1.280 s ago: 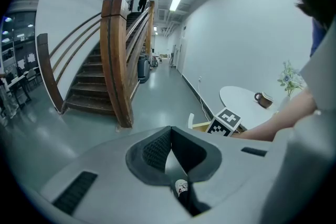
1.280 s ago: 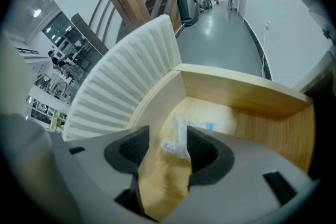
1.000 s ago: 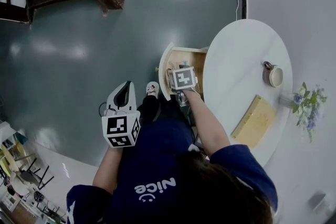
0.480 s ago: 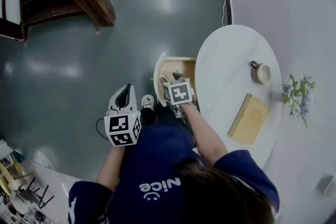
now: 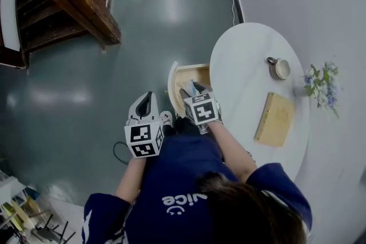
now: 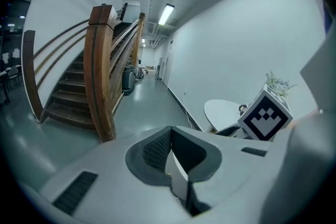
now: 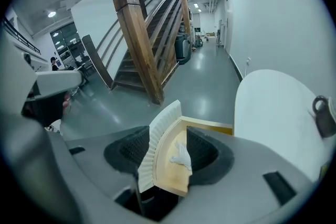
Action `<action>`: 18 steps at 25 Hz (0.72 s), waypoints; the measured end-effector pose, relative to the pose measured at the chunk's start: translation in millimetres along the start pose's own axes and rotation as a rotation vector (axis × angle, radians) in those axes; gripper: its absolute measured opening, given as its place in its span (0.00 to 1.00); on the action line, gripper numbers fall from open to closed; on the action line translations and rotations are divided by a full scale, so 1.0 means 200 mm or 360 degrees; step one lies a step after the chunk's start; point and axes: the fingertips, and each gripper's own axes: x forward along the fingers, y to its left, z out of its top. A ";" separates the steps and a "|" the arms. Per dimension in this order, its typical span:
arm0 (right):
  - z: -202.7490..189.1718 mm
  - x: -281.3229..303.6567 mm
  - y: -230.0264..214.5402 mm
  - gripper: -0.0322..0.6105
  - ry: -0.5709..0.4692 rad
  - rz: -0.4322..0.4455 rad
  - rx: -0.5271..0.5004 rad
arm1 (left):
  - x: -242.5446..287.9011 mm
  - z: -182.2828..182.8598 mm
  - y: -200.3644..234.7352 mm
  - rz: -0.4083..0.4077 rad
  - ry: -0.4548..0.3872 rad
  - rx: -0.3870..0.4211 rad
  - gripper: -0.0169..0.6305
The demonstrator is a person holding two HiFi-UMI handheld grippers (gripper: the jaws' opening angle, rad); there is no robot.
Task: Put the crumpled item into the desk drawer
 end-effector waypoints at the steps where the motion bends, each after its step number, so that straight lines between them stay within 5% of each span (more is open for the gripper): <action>1: 0.01 -0.03 0.00 0.41 -0.0025 -0.0010 -0.0007 | 0.01 0.01 -0.01 -0.0013 -0.0008 0.0010 0.03; 18: 0.30 -0.52 -0.03 0.40 -0.0549 -0.0110 0.0020 | 0.00 0.19 -0.21 -0.0171 -0.0159 0.0127 0.03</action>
